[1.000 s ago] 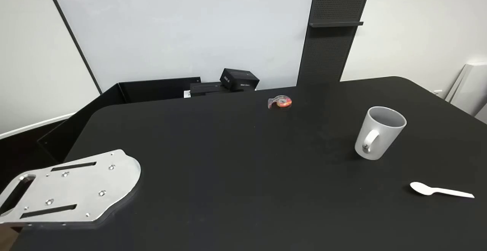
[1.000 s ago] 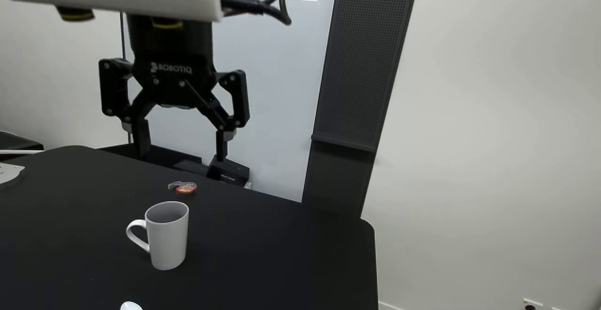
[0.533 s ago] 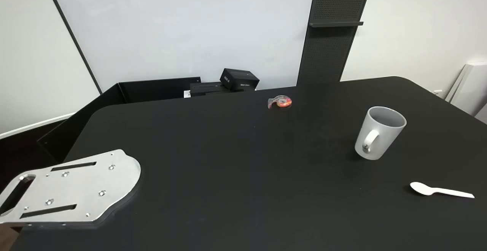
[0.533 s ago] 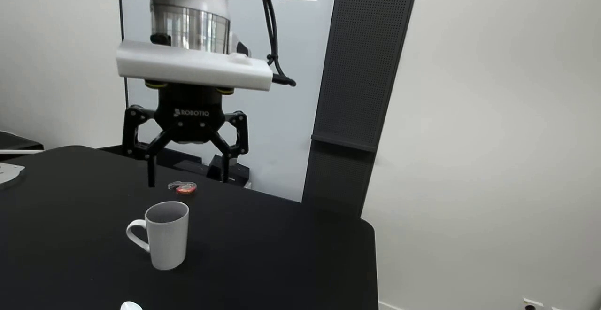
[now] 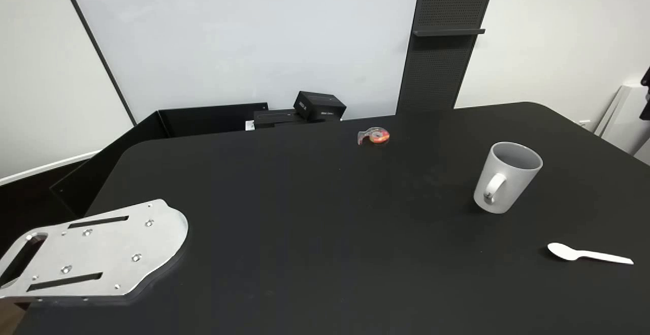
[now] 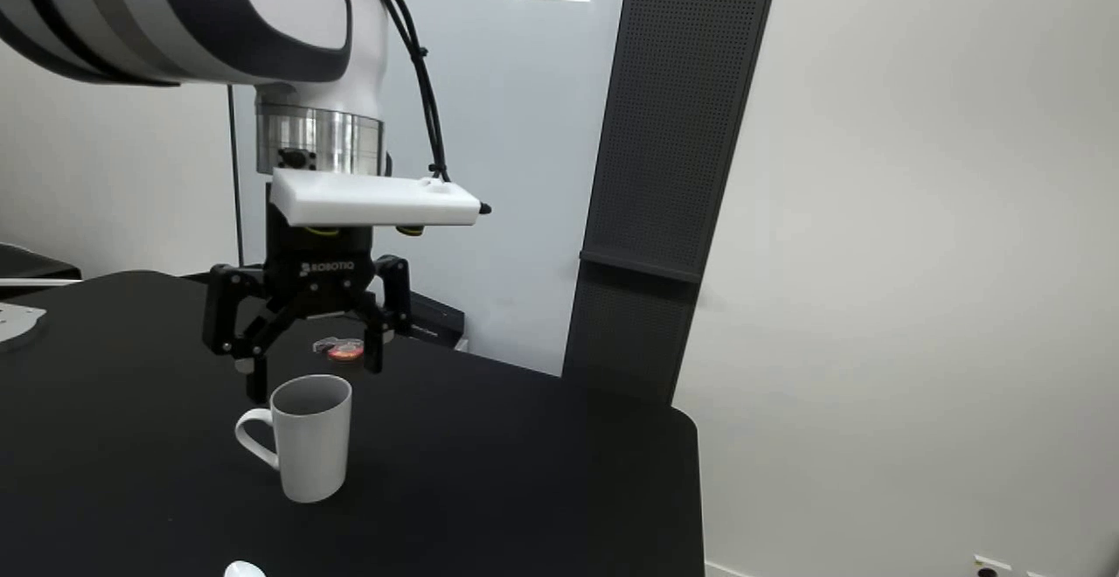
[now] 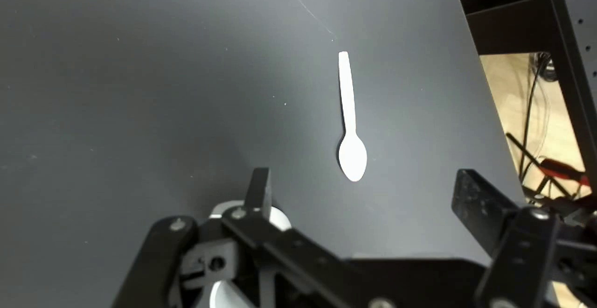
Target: Pick up the white spoon from the table and put it in the mug cup
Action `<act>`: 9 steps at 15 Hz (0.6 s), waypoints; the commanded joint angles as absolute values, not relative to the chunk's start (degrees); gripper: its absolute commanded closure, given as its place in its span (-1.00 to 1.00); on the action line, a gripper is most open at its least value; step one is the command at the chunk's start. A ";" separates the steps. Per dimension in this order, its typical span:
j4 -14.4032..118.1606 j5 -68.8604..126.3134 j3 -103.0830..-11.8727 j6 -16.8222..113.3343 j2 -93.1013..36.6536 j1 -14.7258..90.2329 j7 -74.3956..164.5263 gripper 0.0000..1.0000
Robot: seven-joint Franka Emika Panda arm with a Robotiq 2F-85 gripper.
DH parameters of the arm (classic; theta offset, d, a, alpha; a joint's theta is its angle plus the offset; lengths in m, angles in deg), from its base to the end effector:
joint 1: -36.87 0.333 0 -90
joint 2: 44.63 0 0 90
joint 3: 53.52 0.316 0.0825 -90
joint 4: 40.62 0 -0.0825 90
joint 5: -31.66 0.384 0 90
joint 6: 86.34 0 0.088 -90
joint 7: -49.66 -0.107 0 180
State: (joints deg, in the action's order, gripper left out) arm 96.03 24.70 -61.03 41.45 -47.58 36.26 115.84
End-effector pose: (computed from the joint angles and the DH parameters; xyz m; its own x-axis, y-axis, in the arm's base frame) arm 0.4721 -0.0710 0.3316 0.4530 0.8838 -0.1169 0.8846 -0.4619 -0.0645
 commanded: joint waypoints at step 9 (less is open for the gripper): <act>103.89 27.77 -57.26 50.15 -50.81 36.31 127.27 -1.00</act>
